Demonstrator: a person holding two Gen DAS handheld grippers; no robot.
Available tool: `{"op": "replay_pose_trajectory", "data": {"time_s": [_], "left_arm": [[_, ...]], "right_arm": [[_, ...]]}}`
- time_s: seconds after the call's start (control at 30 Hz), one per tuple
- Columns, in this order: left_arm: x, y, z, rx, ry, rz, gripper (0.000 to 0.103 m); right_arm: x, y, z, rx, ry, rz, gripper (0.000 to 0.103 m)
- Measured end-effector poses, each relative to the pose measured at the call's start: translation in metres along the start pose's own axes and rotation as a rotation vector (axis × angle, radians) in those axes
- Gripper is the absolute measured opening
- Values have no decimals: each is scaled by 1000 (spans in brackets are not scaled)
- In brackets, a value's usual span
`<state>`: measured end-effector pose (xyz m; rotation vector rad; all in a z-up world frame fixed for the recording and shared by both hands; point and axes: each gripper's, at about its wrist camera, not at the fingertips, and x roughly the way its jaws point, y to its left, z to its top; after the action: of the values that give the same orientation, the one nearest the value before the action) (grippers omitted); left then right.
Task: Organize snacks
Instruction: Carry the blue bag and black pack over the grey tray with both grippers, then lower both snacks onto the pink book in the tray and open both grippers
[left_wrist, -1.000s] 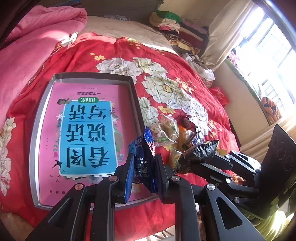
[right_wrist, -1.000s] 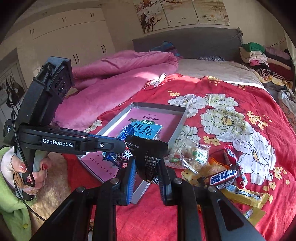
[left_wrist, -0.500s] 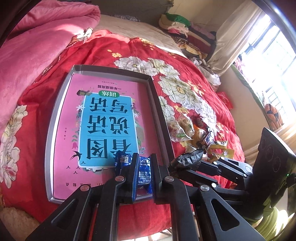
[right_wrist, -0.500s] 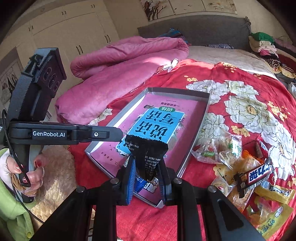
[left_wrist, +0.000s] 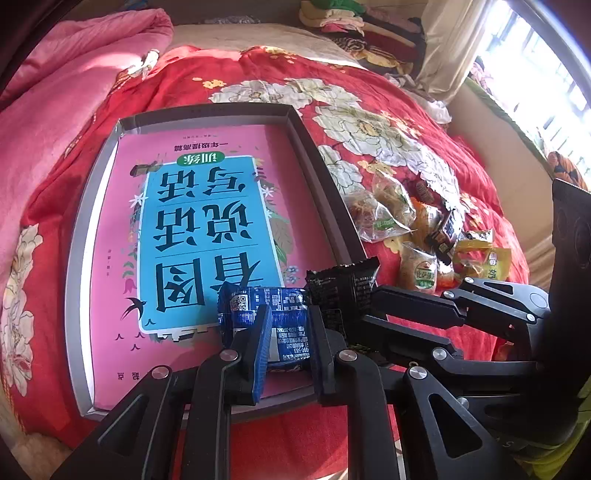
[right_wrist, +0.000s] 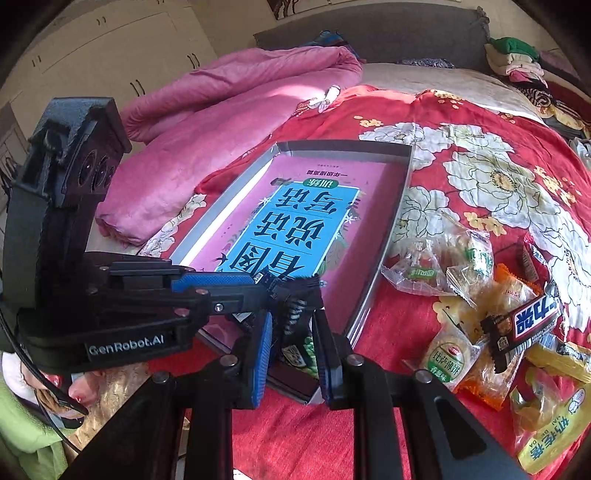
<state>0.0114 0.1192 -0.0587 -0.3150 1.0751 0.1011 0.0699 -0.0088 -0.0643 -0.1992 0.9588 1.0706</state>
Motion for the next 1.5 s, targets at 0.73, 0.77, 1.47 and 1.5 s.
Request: {"op": "replay_pose_trajectory", "data": {"time_s": [0.73,0.77,1.47,1.5], "left_arm": [[2,26,-11,-64,-14,34,73],[2,27,-12,-63,-14,38,74],[-20,37,-14,-148,-96,-17,80],[-21,37,-14,-149,-100,-21,81]], "right_arm": [[38,22,-5,-107,83,-3,23],[38,25,-6,-119,83,-1,24],[-1,20,-6,-81,-52,0,40],[-4,19,-6,-78,-61,-4,41]]}}
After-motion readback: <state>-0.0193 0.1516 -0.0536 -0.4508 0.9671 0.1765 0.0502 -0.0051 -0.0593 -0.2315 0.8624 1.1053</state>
